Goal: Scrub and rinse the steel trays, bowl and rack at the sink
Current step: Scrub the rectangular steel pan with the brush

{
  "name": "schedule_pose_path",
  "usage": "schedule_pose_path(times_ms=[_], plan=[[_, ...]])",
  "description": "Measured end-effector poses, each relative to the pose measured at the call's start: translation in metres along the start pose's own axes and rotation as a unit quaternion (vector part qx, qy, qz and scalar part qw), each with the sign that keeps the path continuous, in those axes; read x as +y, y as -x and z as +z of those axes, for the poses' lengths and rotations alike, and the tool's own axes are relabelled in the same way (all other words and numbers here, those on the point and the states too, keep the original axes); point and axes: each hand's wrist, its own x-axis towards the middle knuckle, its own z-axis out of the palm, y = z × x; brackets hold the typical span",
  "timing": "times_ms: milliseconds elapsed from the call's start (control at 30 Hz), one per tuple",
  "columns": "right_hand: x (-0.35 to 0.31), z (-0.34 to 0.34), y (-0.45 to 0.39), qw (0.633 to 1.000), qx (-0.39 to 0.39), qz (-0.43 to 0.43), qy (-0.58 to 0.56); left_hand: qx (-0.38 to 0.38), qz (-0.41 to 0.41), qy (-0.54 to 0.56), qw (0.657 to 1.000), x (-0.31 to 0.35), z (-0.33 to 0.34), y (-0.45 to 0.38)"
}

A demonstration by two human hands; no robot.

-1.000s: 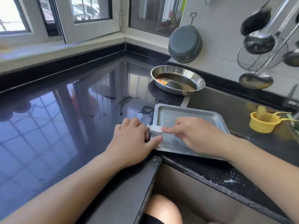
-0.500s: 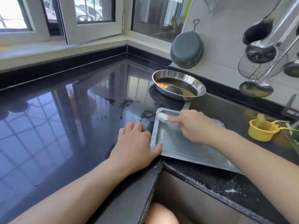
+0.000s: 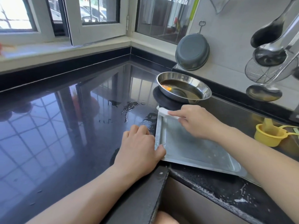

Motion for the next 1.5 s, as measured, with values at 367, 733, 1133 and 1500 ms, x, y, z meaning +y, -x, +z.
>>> schedule_pose_path(times_ms=[367,733,1133,1500], plan=[[-0.008,0.011,0.007,0.997,-0.019,-0.034,0.073,-0.01,-0.002,-0.005,1.0,-0.003,0.0,-0.002],[-0.017,0.006,0.001,0.998,-0.045,-0.021,0.035,-0.004,-0.003,-0.033,0.999,0.0,-0.002,-0.001],[-0.001,0.009,0.001,0.989,-0.022,0.148,0.003,-0.015,-0.008,-0.042,0.999,0.0,-0.004,0.002],[-0.005,0.006,0.006,0.999,-0.04,0.035,-0.011,-0.048,-0.016,-0.035,0.998,-0.003,-0.005,0.0]])
